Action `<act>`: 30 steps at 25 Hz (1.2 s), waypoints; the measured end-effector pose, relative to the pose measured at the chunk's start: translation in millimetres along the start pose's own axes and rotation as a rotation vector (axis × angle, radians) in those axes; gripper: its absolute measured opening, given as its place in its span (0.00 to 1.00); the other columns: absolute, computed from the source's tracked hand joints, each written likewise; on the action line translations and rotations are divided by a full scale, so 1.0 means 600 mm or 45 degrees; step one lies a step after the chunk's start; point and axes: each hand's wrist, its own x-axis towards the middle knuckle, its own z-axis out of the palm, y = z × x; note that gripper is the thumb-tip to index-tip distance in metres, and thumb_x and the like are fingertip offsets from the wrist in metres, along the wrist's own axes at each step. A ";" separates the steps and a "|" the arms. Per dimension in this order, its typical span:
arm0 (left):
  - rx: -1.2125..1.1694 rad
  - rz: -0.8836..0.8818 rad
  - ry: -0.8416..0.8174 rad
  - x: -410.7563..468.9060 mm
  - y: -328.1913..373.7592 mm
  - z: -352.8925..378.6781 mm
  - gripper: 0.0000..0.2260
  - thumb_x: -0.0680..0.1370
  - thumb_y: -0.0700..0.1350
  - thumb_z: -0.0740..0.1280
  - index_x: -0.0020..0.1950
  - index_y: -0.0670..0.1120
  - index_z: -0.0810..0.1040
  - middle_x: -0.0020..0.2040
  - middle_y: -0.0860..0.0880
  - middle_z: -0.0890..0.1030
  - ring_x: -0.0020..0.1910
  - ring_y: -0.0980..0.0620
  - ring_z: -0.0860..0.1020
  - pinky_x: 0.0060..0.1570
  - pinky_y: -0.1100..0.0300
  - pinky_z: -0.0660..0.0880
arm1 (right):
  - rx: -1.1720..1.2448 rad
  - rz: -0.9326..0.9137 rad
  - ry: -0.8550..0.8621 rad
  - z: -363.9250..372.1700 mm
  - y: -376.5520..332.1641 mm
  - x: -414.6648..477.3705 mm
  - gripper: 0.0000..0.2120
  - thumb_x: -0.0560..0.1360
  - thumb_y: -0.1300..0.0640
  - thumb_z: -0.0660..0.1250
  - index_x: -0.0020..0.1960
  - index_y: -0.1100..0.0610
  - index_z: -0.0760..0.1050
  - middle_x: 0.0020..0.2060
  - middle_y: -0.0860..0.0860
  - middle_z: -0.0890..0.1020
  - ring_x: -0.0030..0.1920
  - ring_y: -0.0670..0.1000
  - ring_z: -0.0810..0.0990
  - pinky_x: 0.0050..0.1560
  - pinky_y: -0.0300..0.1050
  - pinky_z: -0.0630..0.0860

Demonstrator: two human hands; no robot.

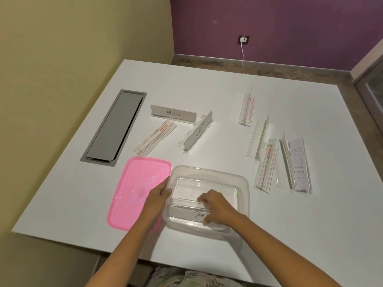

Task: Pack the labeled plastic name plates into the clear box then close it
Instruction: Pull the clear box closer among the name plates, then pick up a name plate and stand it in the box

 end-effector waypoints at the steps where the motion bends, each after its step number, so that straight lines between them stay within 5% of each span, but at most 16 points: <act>1: -0.001 0.002 0.010 -0.001 0.000 0.002 0.20 0.80 0.39 0.58 0.72 0.50 0.67 0.67 0.50 0.74 0.66 0.48 0.72 0.67 0.48 0.68 | -0.017 0.002 -0.003 0.006 0.000 0.002 0.36 0.61 0.60 0.79 0.65 0.55 0.70 0.58 0.56 0.72 0.60 0.55 0.69 0.55 0.43 0.69; 8: 0.046 0.033 0.054 0.000 -0.002 0.009 0.20 0.80 0.41 0.58 0.72 0.50 0.67 0.70 0.49 0.72 0.70 0.47 0.69 0.70 0.44 0.65 | 0.121 -0.074 0.124 -0.006 -0.002 -0.019 0.30 0.63 0.57 0.78 0.62 0.56 0.72 0.55 0.56 0.74 0.58 0.54 0.71 0.57 0.43 0.68; 13: 0.009 -0.013 0.066 0.005 -0.005 0.009 0.20 0.81 0.41 0.58 0.72 0.50 0.66 0.71 0.49 0.71 0.70 0.46 0.68 0.70 0.43 0.64 | 0.484 -0.028 1.104 -0.095 0.030 -0.064 0.13 0.68 0.69 0.70 0.51 0.58 0.79 0.45 0.53 0.78 0.42 0.47 0.76 0.47 0.24 0.70; 16: -0.027 -0.022 0.086 0.005 -0.004 0.013 0.19 0.81 0.39 0.58 0.72 0.49 0.66 0.70 0.48 0.71 0.70 0.46 0.68 0.70 0.44 0.65 | 0.505 0.351 1.391 -0.136 0.100 -0.062 0.16 0.70 0.70 0.67 0.57 0.61 0.74 0.51 0.59 0.76 0.49 0.55 0.76 0.52 0.33 0.70; 19: -0.025 -0.024 0.132 0.002 -0.001 0.018 0.20 0.81 0.37 0.57 0.72 0.47 0.65 0.71 0.48 0.70 0.71 0.46 0.67 0.71 0.47 0.63 | 0.552 0.881 1.245 -0.145 0.172 -0.039 0.25 0.71 0.61 0.71 0.64 0.65 0.66 0.62 0.64 0.70 0.63 0.63 0.68 0.60 0.57 0.70; 23: 0.004 -0.017 0.168 0.009 -0.010 0.019 0.20 0.81 0.40 0.58 0.73 0.48 0.65 0.72 0.48 0.68 0.72 0.46 0.66 0.72 0.46 0.62 | 0.583 1.051 0.954 -0.142 0.204 -0.024 0.34 0.67 0.50 0.75 0.63 0.68 0.65 0.61 0.65 0.71 0.61 0.66 0.72 0.56 0.59 0.74; 26: 0.024 -0.018 0.186 0.015 -0.018 0.020 0.20 0.81 0.42 0.59 0.73 0.49 0.65 0.72 0.49 0.69 0.71 0.46 0.67 0.71 0.44 0.62 | 0.641 1.036 0.882 -0.125 0.218 -0.011 0.25 0.68 0.50 0.72 0.58 0.65 0.72 0.57 0.63 0.75 0.54 0.65 0.78 0.51 0.59 0.79; 30: 0.014 -0.015 0.192 0.019 -0.022 0.020 0.19 0.80 0.43 0.60 0.72 0.50 0.67 0.71 0.50 0.70 0.71 0.46 0.67 0.71 0.43 0.62 | 0.705 1.099 0.988 -0.137 0.211 -0.014 0.09 0.73 0.63 0.61 0.48 0.67 0.77 0.48 0.63 0.81 0.48 0.65 0.81 0.46 0.54 0.80</act>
